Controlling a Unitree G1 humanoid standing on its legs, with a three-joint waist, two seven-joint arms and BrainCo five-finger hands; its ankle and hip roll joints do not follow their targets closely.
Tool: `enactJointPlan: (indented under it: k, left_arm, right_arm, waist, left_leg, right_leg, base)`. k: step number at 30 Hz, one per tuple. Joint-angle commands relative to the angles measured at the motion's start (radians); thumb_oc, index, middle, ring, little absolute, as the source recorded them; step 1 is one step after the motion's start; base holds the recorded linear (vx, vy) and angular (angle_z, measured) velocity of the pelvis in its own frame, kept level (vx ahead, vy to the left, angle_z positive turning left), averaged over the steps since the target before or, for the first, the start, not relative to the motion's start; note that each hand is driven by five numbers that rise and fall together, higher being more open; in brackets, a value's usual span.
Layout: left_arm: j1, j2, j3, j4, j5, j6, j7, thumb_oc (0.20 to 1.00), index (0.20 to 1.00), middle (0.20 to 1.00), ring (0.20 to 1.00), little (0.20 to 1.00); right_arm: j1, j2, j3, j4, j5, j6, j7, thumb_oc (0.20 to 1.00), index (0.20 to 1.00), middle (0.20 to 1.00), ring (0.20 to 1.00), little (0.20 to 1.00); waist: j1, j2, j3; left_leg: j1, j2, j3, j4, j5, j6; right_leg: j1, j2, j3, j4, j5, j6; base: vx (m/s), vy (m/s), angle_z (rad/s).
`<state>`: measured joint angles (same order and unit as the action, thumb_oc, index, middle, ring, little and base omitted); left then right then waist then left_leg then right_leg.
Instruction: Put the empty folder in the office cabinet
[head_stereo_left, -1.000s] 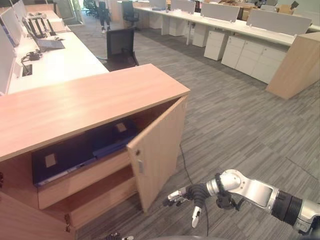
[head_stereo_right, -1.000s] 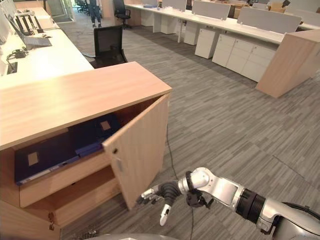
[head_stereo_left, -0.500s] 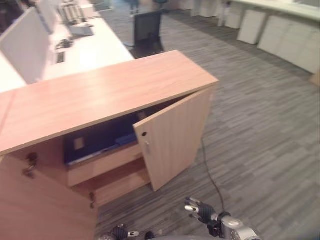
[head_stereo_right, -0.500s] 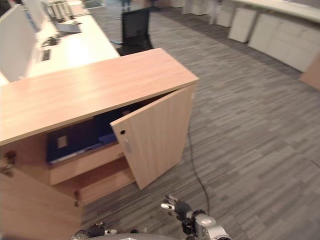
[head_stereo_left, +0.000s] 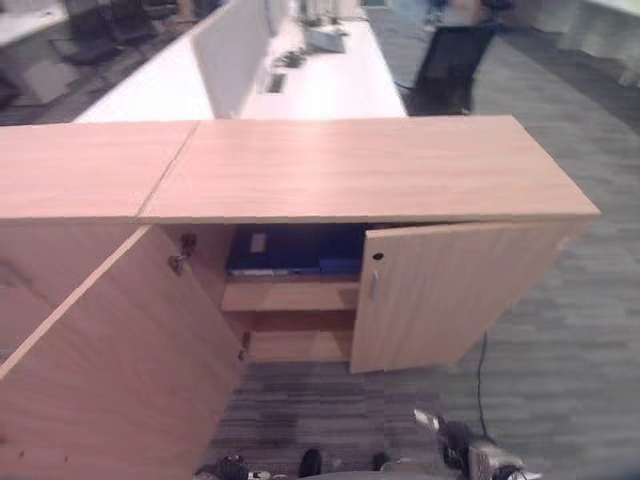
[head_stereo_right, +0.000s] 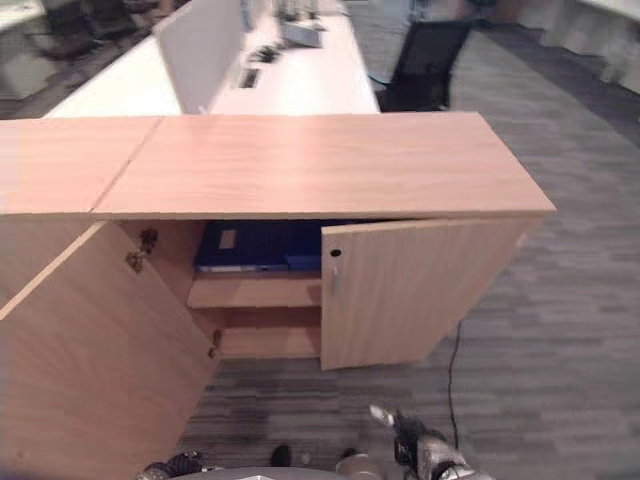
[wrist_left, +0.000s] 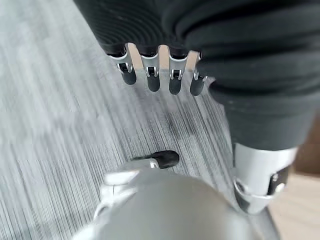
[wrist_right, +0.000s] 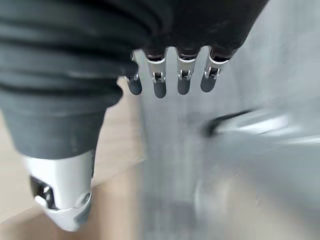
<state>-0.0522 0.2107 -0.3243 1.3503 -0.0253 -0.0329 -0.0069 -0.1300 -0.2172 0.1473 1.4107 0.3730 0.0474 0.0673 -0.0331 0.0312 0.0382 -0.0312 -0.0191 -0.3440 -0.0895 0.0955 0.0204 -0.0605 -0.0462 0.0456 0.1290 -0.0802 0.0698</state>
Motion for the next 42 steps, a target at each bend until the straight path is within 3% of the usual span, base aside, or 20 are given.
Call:
enactJointPlan:
  k: [1, 2, 3, 4, 6, 11, 13, 14, 16, 17, 21, 26, 30, 32, 34, 37, 38, 42]
  left_arm:
    - [-0.053, -0.023, 0.050, 0.032, -0.094, -0.011, 0.016, 1.000, 1.000, 1.000, 1.000, 1.000]
    - [-0.053, -0.023, 0.050, 0.032, -0.094, -0.011, 0.016, 1.000, 1.000, 1.000, 1.000, 1.000]
    - [-0.038, -0.037, 0.053, 0.029, -0.115, -0.016, 0.014, 1.000, 1.000, 1.000, 1.000, 1.000]
    - [-0.038, -0.037, 0.053, 0.029, -0.115, -0.016, 0.014, 1.000, 1.000, 1.000, 1.000, 1.000]
    - [-0.019, -0.040, 0.050, 0.017, -0.106, -0.021, 0.019, 1.000, 1.000, 1.000, 1.000, 1.000]
    - [-0.003, -0.036, 0.061, 0.013, -0.111, -0.025, 0.019, 1.000, 1.000, 1.000, 1.000, 1.000]
    - [-0.013, -0.048, 0.085, 0.010, -0.142, -0.029, 0.036, 1.000, 1.000, 1.000, 1.000, 1.000]
    - [-0.014, -0.048, 0.085, 0.010, -0.142, -0.028, 0.036, 1.000, 1.000, 1.000, 1.000, 1.000]
    - [-0.025, -0.046, 0.091, -0.002, -0.143, -0.025, 0.037, 1.000, 1.000, 1.000, 1.000, 1.000]
    - [-0.020, -0.043, 0.097, -0.006, -0.143, -0.023, 0.037, 1.000, 1.000, 1.000, 1.000, 1.000]
    - [0.015, -0.039, 0.145, -0.008, -0.179, -0.030, 0.036, 1.000, 1.000, 1.000, 1.000, 1.000]
    - [0.032, -0.003, 0.232, -0.038, -0.262, -0.045, 0.059, 1.000, 1.000, 1.000, 1.000, 1.000]
    - [0.027, 0.057, 0.276, -0.080, -0.253, -0.057, 0.089, 1.000, 1.000, 1.000, 1.000, 1.000]
    - [0.037, 0.144, 0.327, -0.257, -0.229, -0.076, 0.133, 1.000, 1.000, 1.000, 1.000, 1.000]
    - [0.089, 0.234, 0.424, -0.562, -0.203, -0.086, 0.173, 1.000, 1.000, 1.000, 1.000, 1.000]
    - [0.116, 0.269, 0.496, -0.689, -0.177, -0.088, 0.199, 1.000, 1.000, 1.000, 1.000, 1.000]
    - [0.090, 0.315, 0.558, -0.708, -0.136, -0.085, 0.236, 1.000, 1.000, 1.000, 1.000, 1.000]
    - [0.040, 0.361, 0.577, -0.749, -0.113, -0.074, 0.243, 1.000, 1.000, 1.000, 1.000, 1.000]
  right_arm:
    - [-0.011, 0.020, 0.040, -0.043, -0.035, -0.033, -0.022, 1.000, 1.000, 1.000, 1.000, 1.000]
    - [-0.011, 0.020, 0.040, -0.043, -0.035, -0.033, -0.022, 1.000, 1.000, 1.000, 1.000, 1.000]
    - [0.023, 0.018, 0.053, -0.044, -0.058, -0.037, -0.018, 1.000, 1.000, 1.000, 1.000, 1.000]
    - [0.023, 0.018, 0.053, -0.044, -0.058, -0.037, -0.018, 1.000, 1.000, 1.000, 1.000, 1.000]
    - [0.057, 0.015, 0.047, -0.039, -0.073, -0.055, -0.033, 1.000, 1.000, 1.000, 1.000, 1.000]
    - [0.071, 0.001, 0.039, -0.032, -0.080, -0.066, -0.044, 1.000, 1.000, 1.000, 1.000, 1.000]
    - [0.046, -0.015, 0.026, -0.045, -0.063, -0.076, -0.059, 1.000, 1.000, 1.000, 1.000, 1.000]
    - [0.045, -0.015, 0.026, -0.045, -0.063, -0.076, -0.059, 1.000, 1.000, 1.000, 1.000, 1.000]
    - [0.017, -0.015, 0.031, -0.055, -0.050, -0.073, -0.070, 1.000, 1.000, 1.000, 1.000, 1.000]
    - [0.006, -0.010, 0.035, -0.056, -0.038, -0.074, -0.077, 1.000, 1.000, 1.000, 1.000, 1.000]
    - [0.012, -0.003, 0.031, -0.039, -0.027, -0.071, -0.067, 1.000, 1.000, 1.000, 1.000, 1.000]
    - [0.059, -0.006, -0.009, -0.042, -0.008, -0.082, -0.066, 1.000, 1.000, 1.000, 1.000, 1.000]
    - [0.080, -0.024, -0.040, -0.070, 0.006, -0.090, -0.066, 1.000, 1.000, 1.000, 1.000, 1.000]
    - [0.102, -0.027, -0.058, -0.099, 0.010, -0.099, -0.066, 1.000, 1.000, 1.000, 1.000, 1.000]
    - [0.122, -0.023, -0.086, -0.111, 0.002, -0.098, -0.063, 1.000, 1.000, 1.000, 1.000, 1.000]
    - [0.128, -0.019, -0.098, -0.111, -0.012, -0.091, -0.057, 1.000, 1.000, 1.000, 1.000, 1.000]
    - [0.128, -0.015, -0.099, -0.112, -0.032, -0.077, -0.042, 1.000, 1.000, 1.000, 1.000, 1.000]
    - [0.133, -0.015, -0.102, -0.117, -0.045, -0.069, -0.035, 1.000, 1.000, 1.000, 1.000, 1.000]
  waist:
    - [0.021, -0.027, -0.019]
    - [0.020, -0.027, -0.019]
    - [0.036, -0.039, -0.017]
    - [0.035, -0.039, -0.017]
    - [0.063, -0.047, 0.015]
    - [0.088, -0.044, 0.039]
    - [0.091, -0.048, 0.076]
    - [0.090, -0.048, 0.074]
    - [0.086, -0.065, 0.081]
    - [0.089, -0.067, 0.079]
    - [0.099, -0.061, 0.057]
    - [0.104, -0.027, 0.014]
    - [0.109, -0.021, -0.003]
    - [0.117, -0.012, -0.014]
    - [0.131, -0.006, -0.024]
    - [0.135, -0.008, -0.032]
    - [0.128, -0.010, -0.044]
    - [0.118, -0.013, -0.054]
  left_leg:
    - [0.025, -0.058, -0.017, 0.002, -0.076, -0.067]
    - [0.025, -0.058, -0.018, 0.002, -0.076, -0.067]
    - [0.019, -0.034, -0.060, 0.002, -0.068, -0.090]
    - [0.019, -0.034, -0.060, 0.002, -0.068, -0.090]
    - [0.000, -0.003, -0.097, 0.030, -0.064, -0.122]
    - [-0.032, 0.015, -0.126, 0.068, -0.056, -0.143]
    - [-0.117, 0.047, 0.048, 0.141, -0.049, -0.145]
    - [-0.121, 0.045, 0.047, 0.142, -0.048, -0.144]
    - [-0.144, 0.119, 0.300, 0.214, -0.085, -0.114]
    - [-0.137, 0.138, 0.355, 0.242, -0.102, -0.112]
    - [-0.067, 0.174, 0.392, 0.223, -0.121, -0.121]
    - [0.007, 0.228, 0.408, 0.016, -0.020, -0.162]
    - [0.006, 0.219, 0.394, 0.002, -0.020, -0.175]
    - [0.004, 0.197, 0.373, 0.002, -0.036, -0.166]
    - [0.009, 0.170, 0.361, 0.002, -0.056, -0.152]
    - [0.018, 0.149, 0.360, 0.002, -0.073, -0.140]
    - [0.031, 0.120, 0.373, 0.002, -0.094, -0.122]
    - [0.036, 0.093, 0.385, 0.002, -0.107, -0.107]
  right_leg:
    - [0.053, -0.040, -0.056, -0.100, 0.018, 0.042]
    - [0.053, -0.040, -0.057, -0.100, 0.018, 0.042]
    - [0.082, -0.021, -0.114, -0.126, 0.010, 0.025]
    - [0.082, -0.021, -0.115, -0.127, 0.010, 0.025]
    - [0.105, 0.007, -0.169, -0.140, -0.007, 0.002]
    - [0.125, 0.028, -0.233, -0.162, -0.012, -0.017]
    - [0.136, 0.015, -0.293, -0.169, -0.022, -0.019]
    - [0.133, 0.014, -0.294, -0.169, -0.021, -0.018]
    - [0.129, -0.004, -0.315, -0.175, -0.010, -0.013]
    - [0.130, -0.006, -0.318, -0.182, -0.005, -0.018]
    - [0.148, -0.009, -0.343, -0.206, 0.001, -0.021]
    - [0.148, -0.012, -0.426, -0.216, -0.007, -0.014]
    - [0.156, -0.031, -0.464, -0.216, -0.001, -0.002]
    - [0.162, -0.054, -0.481, -0.216, 0.012, 0.010]
    - [0.165, -0.083, -0.484, -0.216, 0.027, 0.025]
    - [0.167, -0.103, -0.478, -0.215, 0.037, 0.037]
    - [0.168, -0.132, -0.464, -0.213, 0.053, 0.056]
    - [0.166, -0.157, -0.454, -0.212, 0.070, 0.073]
  base:
    - [0.06, -0.272, 0.67]
    - [0.07, -0.461, 0.82]
    - [0.03, -0.275, 1.02]
    - [0.03, -0.498, 1.01]
    - [-0.02, -0.296, 0.74]
    - [-0.04, -0.139, 0.63]
    - [-0.11, -0.057, 0.59]
    - [-0.09, 0.017, 0.43]
    - [-0.08, -0.008, 0.49]
    - [-0.04, -0.020, 0.35]
    - [0.03, 0.026, 0.34]
    - [0.03, 0.104, 0.71]
    - [0.01, 0.111, 0.45]
    - [0.00, 0.236, 0.23]
    - [0.01, 0.197, 0.23]
    - [0.02, 0.157, 0.02]
    - [0.05, 0.255, -0.09]
    - [0.02, 0.132, -0.16]
